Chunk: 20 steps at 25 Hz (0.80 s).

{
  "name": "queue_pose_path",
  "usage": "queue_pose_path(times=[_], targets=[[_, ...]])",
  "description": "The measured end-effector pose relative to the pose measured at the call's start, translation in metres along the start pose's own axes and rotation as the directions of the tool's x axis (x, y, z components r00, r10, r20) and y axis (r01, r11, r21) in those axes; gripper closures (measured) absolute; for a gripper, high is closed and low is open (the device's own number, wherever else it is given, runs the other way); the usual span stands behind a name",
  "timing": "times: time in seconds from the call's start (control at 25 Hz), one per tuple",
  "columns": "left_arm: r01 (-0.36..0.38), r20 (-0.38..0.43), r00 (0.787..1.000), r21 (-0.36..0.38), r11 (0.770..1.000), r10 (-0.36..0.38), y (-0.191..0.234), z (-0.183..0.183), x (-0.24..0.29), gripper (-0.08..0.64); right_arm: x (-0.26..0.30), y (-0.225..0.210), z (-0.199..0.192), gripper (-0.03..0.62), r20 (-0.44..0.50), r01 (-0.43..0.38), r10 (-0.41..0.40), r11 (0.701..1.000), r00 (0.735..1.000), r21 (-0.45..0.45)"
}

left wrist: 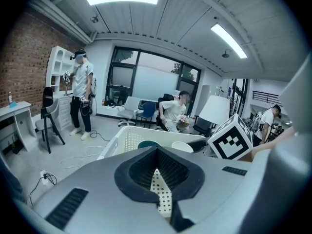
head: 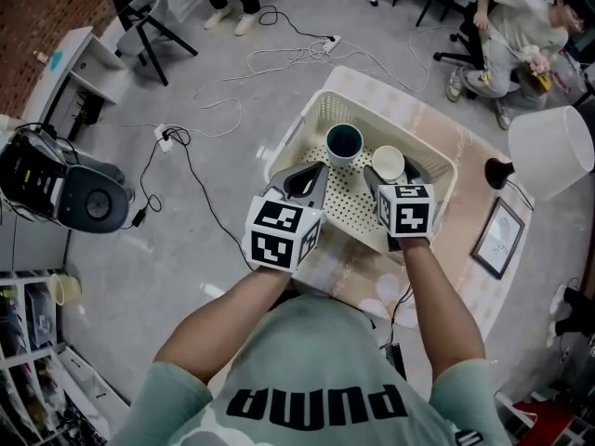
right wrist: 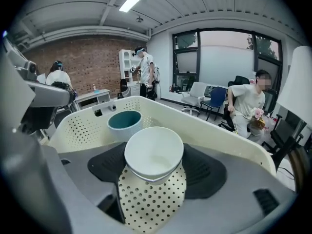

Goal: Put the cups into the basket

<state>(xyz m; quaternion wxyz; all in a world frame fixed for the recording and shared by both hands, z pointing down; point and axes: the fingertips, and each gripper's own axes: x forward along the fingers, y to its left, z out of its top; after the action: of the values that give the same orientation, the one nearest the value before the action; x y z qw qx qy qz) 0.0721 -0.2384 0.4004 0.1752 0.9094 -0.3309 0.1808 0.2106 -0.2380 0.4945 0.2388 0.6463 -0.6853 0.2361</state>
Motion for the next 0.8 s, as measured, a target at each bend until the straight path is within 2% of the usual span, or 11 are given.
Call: queue_pose_path(times=[0.32, 0.8], targets=[[0.005, -0.01, 1.0, -0.012, 1.0, -0.006, 0.005, -0.003, 0.007, 0.558, 0.022, -0.008, -0.02, 0.238, -0.033, 0.016, -0.017, 1.0, 0.999, -0.016], [0.007, -0.025, 1.0, -0.011, 1.0, -0.007, 0.011, -0.006, 0.009, 0.558, 0.029, -0.006, -0.028, 0.238, -0.059, 0.014, -0.015, 1.0, 0.998, -0.019]])
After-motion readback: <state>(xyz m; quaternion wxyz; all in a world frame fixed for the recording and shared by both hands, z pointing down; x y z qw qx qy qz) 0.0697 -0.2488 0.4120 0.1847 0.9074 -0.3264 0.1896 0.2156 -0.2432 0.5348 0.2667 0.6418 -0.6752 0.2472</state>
